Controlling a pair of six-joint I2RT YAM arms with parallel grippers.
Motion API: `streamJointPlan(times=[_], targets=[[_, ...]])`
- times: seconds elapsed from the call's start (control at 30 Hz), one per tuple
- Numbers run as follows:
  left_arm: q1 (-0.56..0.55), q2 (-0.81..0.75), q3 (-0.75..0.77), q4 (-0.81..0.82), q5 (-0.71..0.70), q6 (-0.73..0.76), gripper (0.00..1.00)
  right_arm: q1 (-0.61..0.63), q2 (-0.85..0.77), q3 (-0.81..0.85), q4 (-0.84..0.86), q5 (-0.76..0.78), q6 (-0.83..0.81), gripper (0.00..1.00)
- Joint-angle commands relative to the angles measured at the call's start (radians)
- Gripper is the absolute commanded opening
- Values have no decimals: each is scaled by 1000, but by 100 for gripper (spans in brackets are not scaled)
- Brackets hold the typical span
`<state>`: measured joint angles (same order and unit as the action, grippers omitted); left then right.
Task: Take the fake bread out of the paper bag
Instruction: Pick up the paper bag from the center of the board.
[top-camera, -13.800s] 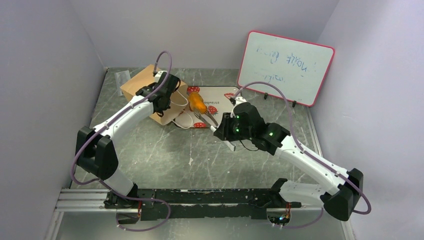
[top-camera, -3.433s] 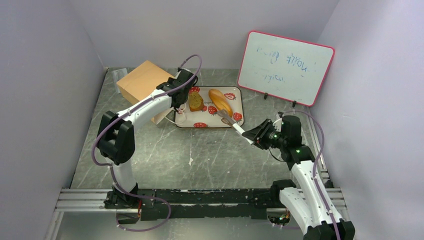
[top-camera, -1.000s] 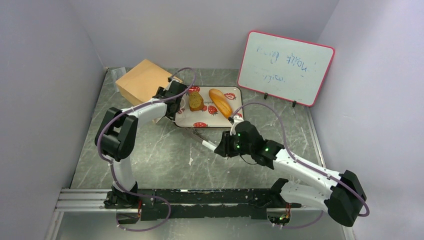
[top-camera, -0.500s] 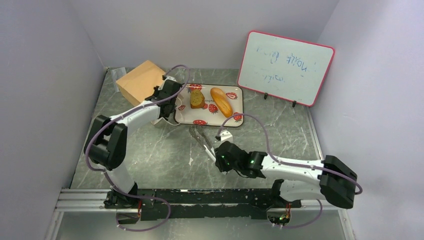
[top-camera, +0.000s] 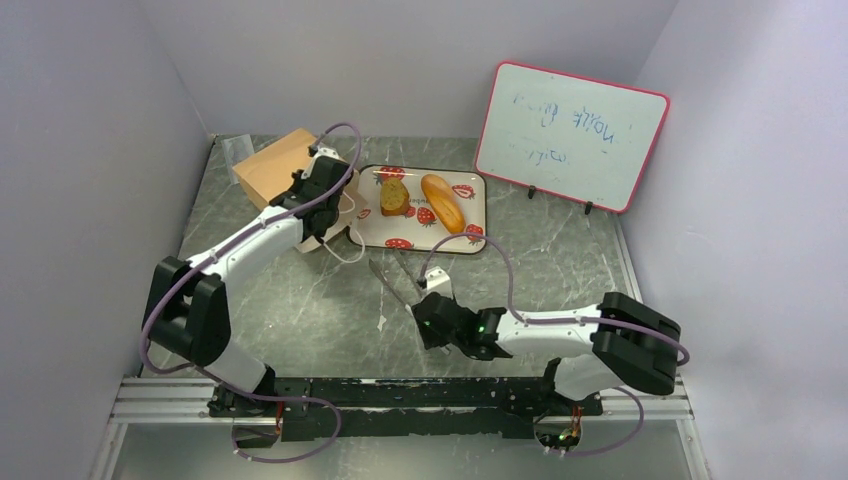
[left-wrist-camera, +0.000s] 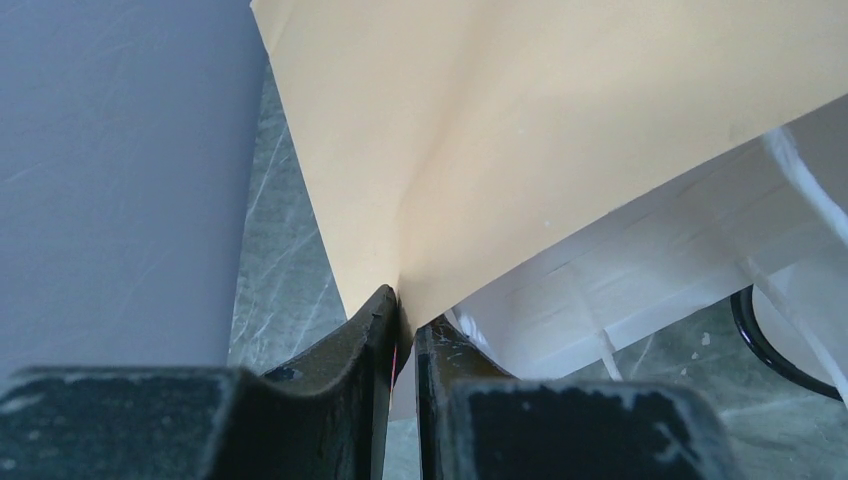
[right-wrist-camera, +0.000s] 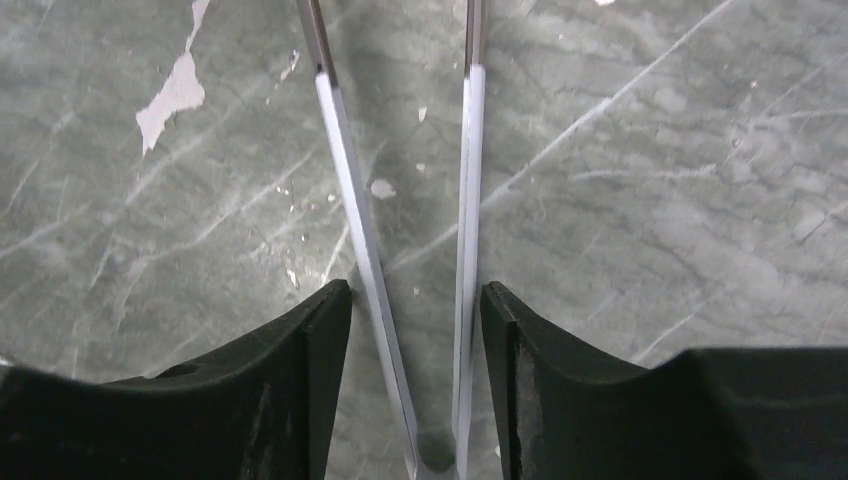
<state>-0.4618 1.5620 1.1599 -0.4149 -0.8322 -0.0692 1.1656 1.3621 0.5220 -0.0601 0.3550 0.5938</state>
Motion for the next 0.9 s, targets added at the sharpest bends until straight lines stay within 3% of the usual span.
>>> streamJointPlan(times=[0.0,0.27,0.43,0.57,0.87], targets=[[2,-49,21,-71,11,-38,7,7,76,8,14,58,11,52],[2,-83,50,-139,19,-55,7,22,214,41,66,123,23,51],[2,-96,76,-167,19,-58,7,45,247,46,81,119,25,23],[2,-107,83,-177,23,-64,7,67,184,62,11,111,48,11],[2,-130,88,-182,41,-79,8,66,-111,173,-205,22,86,10]])
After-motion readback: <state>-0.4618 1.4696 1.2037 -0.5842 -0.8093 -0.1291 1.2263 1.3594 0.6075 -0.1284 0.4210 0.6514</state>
